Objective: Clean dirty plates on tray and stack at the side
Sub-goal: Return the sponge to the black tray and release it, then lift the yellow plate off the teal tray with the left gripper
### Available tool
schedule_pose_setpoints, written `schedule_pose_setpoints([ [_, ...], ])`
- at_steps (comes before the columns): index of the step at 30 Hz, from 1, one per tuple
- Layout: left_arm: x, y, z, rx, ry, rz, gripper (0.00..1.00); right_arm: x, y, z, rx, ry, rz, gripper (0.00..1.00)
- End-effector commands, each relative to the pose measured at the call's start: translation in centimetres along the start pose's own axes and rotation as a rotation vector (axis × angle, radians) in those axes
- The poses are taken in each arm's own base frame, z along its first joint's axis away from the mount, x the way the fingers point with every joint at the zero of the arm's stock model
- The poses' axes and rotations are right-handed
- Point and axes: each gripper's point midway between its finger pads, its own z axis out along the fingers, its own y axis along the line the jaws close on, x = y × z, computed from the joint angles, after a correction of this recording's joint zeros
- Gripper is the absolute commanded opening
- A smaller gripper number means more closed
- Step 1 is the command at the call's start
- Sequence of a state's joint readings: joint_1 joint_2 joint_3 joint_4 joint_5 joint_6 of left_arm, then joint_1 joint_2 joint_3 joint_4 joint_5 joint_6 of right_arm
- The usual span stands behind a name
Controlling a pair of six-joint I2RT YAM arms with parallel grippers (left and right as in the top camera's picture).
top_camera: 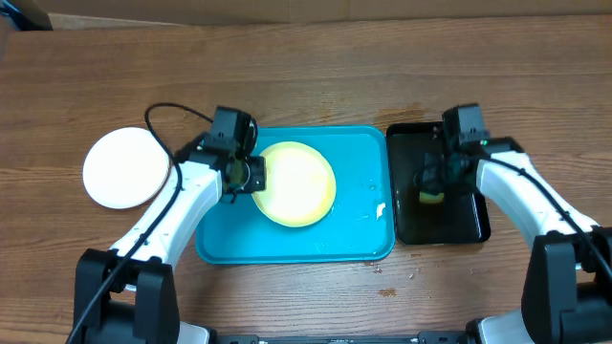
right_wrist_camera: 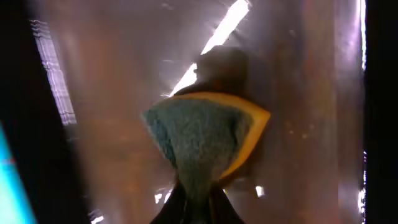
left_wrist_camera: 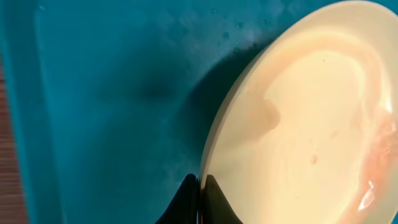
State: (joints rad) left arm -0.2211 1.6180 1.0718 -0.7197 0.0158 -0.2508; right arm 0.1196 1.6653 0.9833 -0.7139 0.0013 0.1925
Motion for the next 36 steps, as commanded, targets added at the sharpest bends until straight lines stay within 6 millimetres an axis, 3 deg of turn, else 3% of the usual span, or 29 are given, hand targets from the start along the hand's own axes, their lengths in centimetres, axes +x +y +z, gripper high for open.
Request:
schedule_pose_setpoints([
  [1,-1.5,0.5,-1.0,-0.048,-0.031,0.022,0.04,-0.2,-1.0,0.1,0.057,-0.036,0.018,0.13],
  [3,-1.6,0.3,-1.2,-0.042,-0.029,0.021,0.04,-0.2,-1.0,0.0,0.056,-0.036,0.018,0.22],
  [6,-1.7,0.3,-1.6,-0.044,-0.026,0.021,0.04,-0.6,-0.7,-0.2,0.046,-0.04,0.019,0.56],
  [10,-2.0,0.3,-2.0,-0.047,-0.026,0.004,0.04,-2.3,0.2,-2.7,-0.001,-0.034,0.03,0.74],
  [13,-2.2,0.3,-2.4,-0.048,-0.027,-0.03,0.04,-3.8,0.1,-4.8,-0.001,-0.046,0.044,0.8],
  [16,-2.6,0.5,-2.8,-0.064,-0.037,-0.073,0.04,-4.0,-0.3,-5.0,0.001,-0.047,0.056,0.82],
  [20,-3.2,-0.1,-3.3,-0.052,-0.058,-0.095,0.04,-2.7,-0.8,-3.8,0.015,0.0,0.062,0.84],
  [27,-4.8,-2.5,-4.4,-0.016,-0.119,-0.048,0.04,0.9,-1.4,1.5,0.016,0.083,0.064,0.84],
  [28,-5.1,-2.8,-4.5,-0.011,-0.132,-0.043,0.04,1.3,-1.4,2.1,0.014,0.092,0.065,0.79],
  [29,-5.3,-3.0,-4.5,-0.006,-0.143,-0.04,0.04,1.7,-1.4,2.5,0.01,0.1,0.065,0.61],
  [30,-5.5,-3.2,-4.6,-0.001,-0.154,-0.038,0.04,1.9,-1.5,2.8,0.011,0.107,0.066,0.2],
  [31,-5.8,-3.4,-4.6,0.005,-0.163,-0.035,0.04,1.9,-1.4,2.8,0.006,0.109,0.066,0.04],
  [33,-6.1,-3.9,-4.7,0.017,-0.179,-0.029,0.04,1.4,-1.0,2.5,-0.016,0.1,0.068,0.04],
  [34,-6.2,-4.2,-4.7,0.022,-0.187,-0.025,0.04,0.9,-0.6,2.1,-0.035,0.096,0.068,0.08],
  [36,-6.5,-4.8,-4.8,0.033,-0.203,-0.015,0.04,-0.2,0.4,0.7,-0.073,0.095,0.069,0.44],
])
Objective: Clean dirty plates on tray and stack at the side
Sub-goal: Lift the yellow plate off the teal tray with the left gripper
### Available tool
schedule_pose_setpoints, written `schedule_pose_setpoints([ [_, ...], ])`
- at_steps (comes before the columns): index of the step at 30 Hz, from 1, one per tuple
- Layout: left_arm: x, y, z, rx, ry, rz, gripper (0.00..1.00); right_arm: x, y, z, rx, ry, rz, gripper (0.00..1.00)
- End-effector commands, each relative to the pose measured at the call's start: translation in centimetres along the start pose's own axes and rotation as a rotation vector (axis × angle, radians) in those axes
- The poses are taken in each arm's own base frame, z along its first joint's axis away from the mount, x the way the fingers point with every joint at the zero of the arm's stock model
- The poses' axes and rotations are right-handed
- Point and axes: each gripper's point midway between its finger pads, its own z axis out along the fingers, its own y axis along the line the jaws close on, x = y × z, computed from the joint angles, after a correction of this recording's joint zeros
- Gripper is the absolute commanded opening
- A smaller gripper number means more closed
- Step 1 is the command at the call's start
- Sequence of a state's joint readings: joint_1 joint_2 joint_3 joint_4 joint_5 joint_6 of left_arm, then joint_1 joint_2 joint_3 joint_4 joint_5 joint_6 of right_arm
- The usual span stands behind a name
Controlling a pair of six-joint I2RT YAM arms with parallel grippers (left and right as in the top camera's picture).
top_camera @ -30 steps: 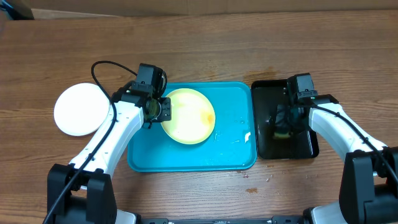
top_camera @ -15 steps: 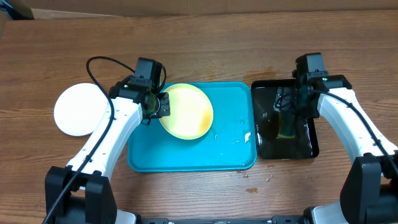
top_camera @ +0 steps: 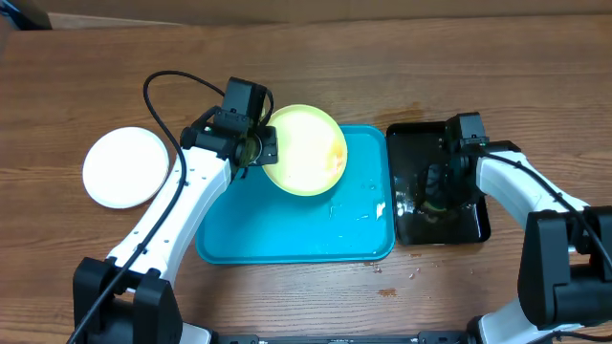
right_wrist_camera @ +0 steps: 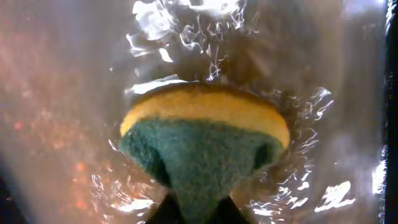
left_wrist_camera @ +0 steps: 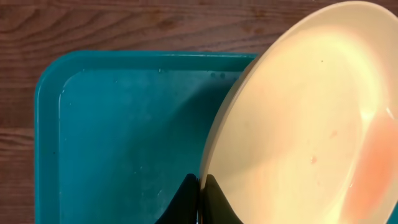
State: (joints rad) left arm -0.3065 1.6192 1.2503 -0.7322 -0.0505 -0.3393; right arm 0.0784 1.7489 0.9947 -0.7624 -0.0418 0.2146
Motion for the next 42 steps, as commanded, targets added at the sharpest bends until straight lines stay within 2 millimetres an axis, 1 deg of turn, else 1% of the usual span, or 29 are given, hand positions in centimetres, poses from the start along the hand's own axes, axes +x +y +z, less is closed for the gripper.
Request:
schedule_pose_setpoints([
  [1,-1.3,-1.5,-0.4,0.026,-0.046,0.003,0.04,-2.3,1.9,-2.5,-0.079,-0.028,-0.003,0.56],
  [4,-1.9,-3.0,-0.6,0.056,-0.083,0.027,0.04,-3.7,2.4,-5.3,-0.077,-0.035,-0.003,0.8],
  [5,-2.1,-3.6,-0.6,0.066,-0.095,0.035,0.04,-4.1,2.5,-6.3,-0.077,-0.038,0.0,0.84],
  [6,-2.3,-4.3,-0.7,0.079,-0.112,0.045,0.04,-4.7,2.5,-7.2,-0.078,-0.046,0.005,0.86],
  [8,-2.8,-5.7,-1.0,0.101,-0.152,0.078,0.04,-5.8,2.1,-8.4,-0.083,-0.075,0.024,0.93],
  [9,-3.1,-6.4,-1.2,0.111,-0.173,0.097,0.04,-6.4,1.7,-8.8,-0.086,-0.092,0.037,0.96],
  [11,-3.7,-7.7,-1.6,0.117,-0.223,0.115,0.04,-7.6,0.5,-9.3,-0.089,-0.124,0.093,1.0],
  [15,-4.8,-10.6,-2.4,0.134,-0.326,0.15,0.04,-9.4,-2.8,-9.6,-0.085,-0.179,0.184,1.0],
  [17,-5.4,-11.8,-2.9,0.132,-0.383,0.163,0.04,-10.5,-4.9,-10.0,-0.081,-0.221,0.236,1.0],
  [19,-5.9,-13.2,-3.2,0.133,-0.434,0.191,0.04,-11.2,-7.0,-10.3,-0.076,-0.25,0.286,1.0],
  [23,-6.2,-15.0,-3.1,0.115,-0.501,0.207,0.04,-11.2,-10.7,-10.6,-0.057,-0.265,0.375,1.0],
  [26,-6.4,-15.9,-2.8,0.09,-0.539,0.25,0.04,-11.2,-12.6,-10.8,-0.047,-0.274,0.421,1.0],
  [30,-6.8,-17.1,-3.0,0.066,-0.599,0.307,0.04,-11.1,-13.6,-10.9,-0.042,-0.278,0.445,1.0],
  [33,-6.6,-18.5,-4.0,0.036,-0.651,0.381,0.04,-11.0,-13.6,-10.9,-0.042,-0.278,0.446,1.0],
  [38,-6.2,-21.0,-6.5,-0.053,-0.771,0.517,0.04,-11.0,-13.6,-10.9,-0.042,-0.278,0.446,1.0],
  [40,-5.7,-22.4,-7.0,-0.048,-0.795,0.579,0.04,-11.0,-13.6,-10.9,-0.042,-0.278,0.446,1.0],
  [42,-5.4,-23.0,-7.2,-0.075,-0.815,0.619,0.04,-11.0,-13.6,-10.9,-0.042,-0.278,0.446,1.0],
])
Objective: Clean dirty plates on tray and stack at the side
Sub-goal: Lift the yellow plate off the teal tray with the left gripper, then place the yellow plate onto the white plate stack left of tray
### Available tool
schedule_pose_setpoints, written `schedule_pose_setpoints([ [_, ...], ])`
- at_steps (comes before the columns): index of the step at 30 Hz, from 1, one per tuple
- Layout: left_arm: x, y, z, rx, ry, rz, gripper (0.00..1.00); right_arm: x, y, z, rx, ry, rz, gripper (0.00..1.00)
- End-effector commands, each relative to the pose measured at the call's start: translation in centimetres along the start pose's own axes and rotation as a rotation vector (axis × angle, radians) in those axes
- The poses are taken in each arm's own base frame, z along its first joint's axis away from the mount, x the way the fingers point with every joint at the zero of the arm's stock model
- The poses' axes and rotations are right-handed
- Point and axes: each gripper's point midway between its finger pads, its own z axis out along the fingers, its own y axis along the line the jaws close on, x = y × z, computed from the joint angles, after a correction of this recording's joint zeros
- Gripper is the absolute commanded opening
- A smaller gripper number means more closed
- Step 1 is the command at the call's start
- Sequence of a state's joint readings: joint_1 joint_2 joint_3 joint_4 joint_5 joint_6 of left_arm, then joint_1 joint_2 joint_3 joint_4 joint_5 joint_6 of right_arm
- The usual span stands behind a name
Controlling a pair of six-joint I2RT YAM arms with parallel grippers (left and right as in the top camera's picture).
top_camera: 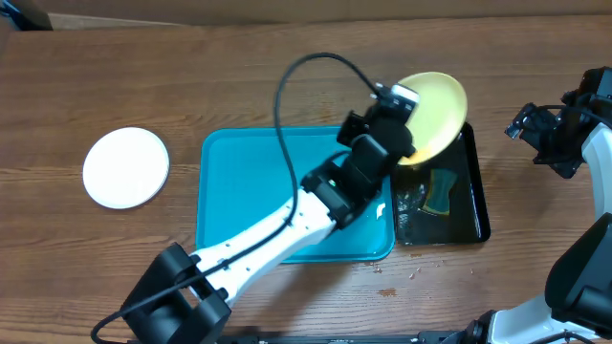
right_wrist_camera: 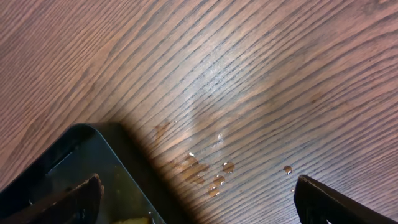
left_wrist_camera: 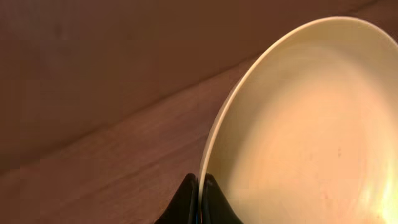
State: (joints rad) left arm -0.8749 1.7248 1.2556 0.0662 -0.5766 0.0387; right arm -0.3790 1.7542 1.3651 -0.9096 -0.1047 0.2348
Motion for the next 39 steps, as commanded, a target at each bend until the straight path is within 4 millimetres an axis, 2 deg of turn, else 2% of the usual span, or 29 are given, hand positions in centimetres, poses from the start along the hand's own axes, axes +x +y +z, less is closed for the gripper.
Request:
schedule_pose_setpoints([
  [1,-0.8,0.2,0.0,-0.096,-0.021,0.148,0.04,-0.7,0.3,-0.5,-0.009,-0.022,0.001,1.0],
  [5,-1.0,-0.5,0.1,-0.155,-0.045,0.281,0.04,-0.7,0.3,-0.5,-0.009,-0.022,0.001,1.0],
  [8,-1.9,-1.4,0.1,-0.204,-0.093,0.378,0.04,-0.7,0.3,-0.5,-0.009,-0.022,0.001,1.0],
  [13,-3.5,-0.7,0.0,-0.313,-0.152,0.428,0.04,-0.7,0.3,-0.5,-0.009,-0.022,0.001,1.0],
  [17,-3.6,-0.1,-0.1,-0.344,-0.151,0.4,0.04,-0.7,0.3,-0.5,-0.009,-0.022,0.001,1.0],
  [23,-2.3,-0.2,0.3,-0.315,-0.131,0.25,0.04,-0.7,0.3,-0.5,-0.009,-0.022,0.001,1.0],
  [28,1.5,-2.9,1.9,-0.115,-0.03,0.127,0.04,-0.6,0.3,-0.5,-0.009,-0.021,0.001,1.0],
  [31,2.8,-3.0,2.4,-0.041,0.034,0.002,0.04,-0.7,0.3,-0.5,-0.009,-0.022,0.001,1.0],
  [36,1.4,-1.9,3.0,0.153,0.137,-0.219,0.04,-0.7,0.3,-0.5,-0.009,-0.022,0.001,1.0],
  [39,0.6,-0.1,3.2,0.309,0.23,-0.369,0.04,-0.7,0.3,-0.5,-0.009,-0.022,0.001,1.0],
])
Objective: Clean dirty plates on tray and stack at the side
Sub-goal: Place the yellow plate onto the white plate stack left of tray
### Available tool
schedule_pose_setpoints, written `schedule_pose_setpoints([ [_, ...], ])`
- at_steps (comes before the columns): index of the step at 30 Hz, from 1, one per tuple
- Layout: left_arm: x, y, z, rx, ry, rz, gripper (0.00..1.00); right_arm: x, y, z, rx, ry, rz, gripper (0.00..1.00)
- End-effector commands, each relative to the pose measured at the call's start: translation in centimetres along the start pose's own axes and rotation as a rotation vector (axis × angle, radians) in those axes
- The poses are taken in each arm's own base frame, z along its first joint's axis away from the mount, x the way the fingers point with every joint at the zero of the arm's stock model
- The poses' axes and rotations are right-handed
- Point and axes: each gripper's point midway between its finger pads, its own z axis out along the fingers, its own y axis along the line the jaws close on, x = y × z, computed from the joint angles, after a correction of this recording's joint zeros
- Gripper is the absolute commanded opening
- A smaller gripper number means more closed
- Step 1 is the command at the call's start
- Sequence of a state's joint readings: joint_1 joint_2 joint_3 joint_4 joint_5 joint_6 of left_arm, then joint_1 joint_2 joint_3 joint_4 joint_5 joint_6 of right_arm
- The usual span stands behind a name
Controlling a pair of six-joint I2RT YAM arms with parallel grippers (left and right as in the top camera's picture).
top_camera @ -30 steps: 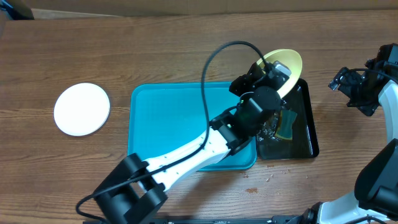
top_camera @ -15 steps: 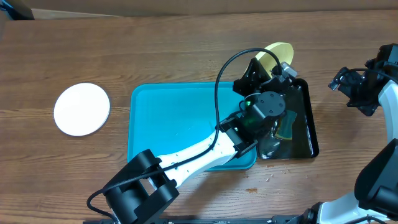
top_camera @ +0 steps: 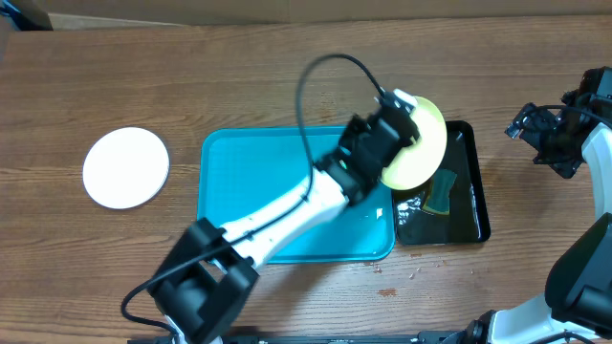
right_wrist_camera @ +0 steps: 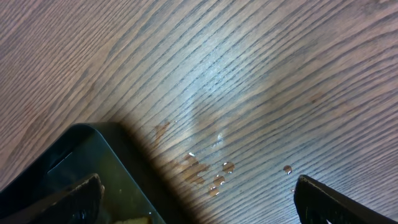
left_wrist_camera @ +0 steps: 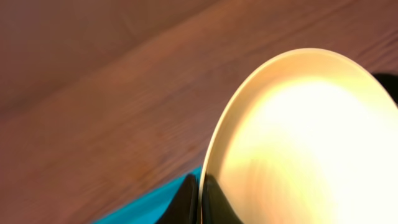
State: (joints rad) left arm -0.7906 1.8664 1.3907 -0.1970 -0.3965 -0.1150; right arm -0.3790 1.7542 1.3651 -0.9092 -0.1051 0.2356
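A pale yellow plate (top_camera: 421, 145) hangs tilted over the left side of the black basin (top_camera: 473, 225). My left gripper (top_camera: 394, 151) is shut on its rim, with the arm stretched across the blue tray (top_camera: 258, 220). In the left wrist view the plate (left_wrist_camera: 298, 143) fills the right half, its edge pinched in the left gripper (left_wrist_camera: 200, 200). A yellow and green sponge (top_camera: 442, 197) lies loose in the basin. Right of the basin, my right gripper (top_camera: 541, 136) stands open over bare wood; its fingers (right_wrist_camera: 68, 199) are wide apart and hold nothing.
A clean white plate (top_camera: 125, 167) lies on the table left of the tray. White specks and wet spots (top_camera: 379, 210) mark the tray's right end. Water drops (right_wrist_camera: 214, 174) lie on the wood beside the basin's corner (right_wrist_camera: 74, 162).
The yellow plate was over the basin's back left corner. It now sits lower and nearer, more steeply tilted, over the basin's left side. The right arm has not moved.
First my left gripper pinched the plate's rim on the tray while my right held the sponge in the basin. Then the plate was up over the tray's back edge. Later it was over the basin, the sponge let go and my right gripper open off to the right.
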Motion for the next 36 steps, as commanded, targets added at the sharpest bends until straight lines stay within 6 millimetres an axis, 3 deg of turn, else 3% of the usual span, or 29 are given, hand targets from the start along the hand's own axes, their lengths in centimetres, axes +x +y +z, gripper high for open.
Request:
schedule_pose_setpoints([
  [1,-5.0,1.1,-2.1,0.293,0.0,-0.315,0.04,-0.7,0.3,-0.5,-0.008,-0.022,0.001,1.0],
  [4,-3.7,6.0,-1.8,0.327,0.136,-0.502,0.04,-0.7,0.3,-0.5,-0.008,-0.022,0.001,1.0],
  [9,3.4,17.5,-1.9,0.129,0.368,-0.761,0.04,-0.6,0.3,-0.5,-0.008,-0.021,0.001,1.0],
  [12,7.9,24.3,-3.5,-0.005,0.466,-0.9,0.05,-0.6,0.3,-0.5,-0.008,-0.021,0.001,1.0],
  [18,15.3,35.8,-8.4,-0.25,0.533,-1.152,0.04,-0.7,0.3,-0.5,-0.008,-0.022,0.001,1.0],
  [20,17.5,38.8,-10.3,-0.321,0.535,-1.229,0.04,-0.6,0.3,-0.5,-0.008,-0.021,0.001,1.0],
  [26,23.9,45.5,-16.6,-0.539,0.533,-1.434,0.04,-0.7,0.3,-0.5,-0.008,-0.022,0.001,1.0],
  [30,27.7,47.7,-20.4,-0.699,0.575,-1.487,0.04,-0.7,0.3,-0.5,-0.008,-0.022,0.001,1.0],
  [33,29.3,48.2,-21.2,-0.737,0.588,-1.479,0.04,-0.7,0.3,-0.5,-0.008,-0.022,0.001,1.0],
  [36,30.4,48.1,-20.6,-0.748,0.589,-1.475,0.04,-0.7,0.3,-0.5,-0.008,-0.022,0.001,1.0],
])
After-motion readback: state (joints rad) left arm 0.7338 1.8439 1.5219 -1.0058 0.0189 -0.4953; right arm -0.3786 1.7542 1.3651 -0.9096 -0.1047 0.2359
